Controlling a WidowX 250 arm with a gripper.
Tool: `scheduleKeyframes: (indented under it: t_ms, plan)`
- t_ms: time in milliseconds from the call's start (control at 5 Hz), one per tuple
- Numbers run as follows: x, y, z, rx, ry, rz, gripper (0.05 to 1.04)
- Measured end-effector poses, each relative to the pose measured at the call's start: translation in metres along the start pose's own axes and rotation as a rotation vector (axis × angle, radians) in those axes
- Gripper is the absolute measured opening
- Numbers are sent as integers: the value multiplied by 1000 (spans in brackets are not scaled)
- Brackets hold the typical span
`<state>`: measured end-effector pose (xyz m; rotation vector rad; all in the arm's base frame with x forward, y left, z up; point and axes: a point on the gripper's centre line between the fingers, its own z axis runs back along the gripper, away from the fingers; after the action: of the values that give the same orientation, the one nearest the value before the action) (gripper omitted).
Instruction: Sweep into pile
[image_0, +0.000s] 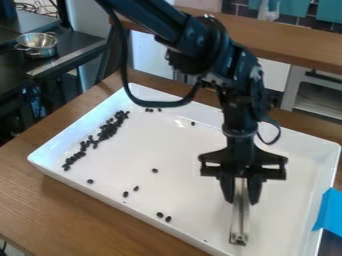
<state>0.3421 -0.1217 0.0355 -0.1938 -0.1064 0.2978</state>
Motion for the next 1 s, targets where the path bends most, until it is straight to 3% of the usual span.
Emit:
scheduleKeyframes:
  t_ms: [200, 1000]
  plan:
    - [-1, 1, -6, 7, -42, -31, 364]
    - [7, 90, 7, 28, -13, -127, 364]
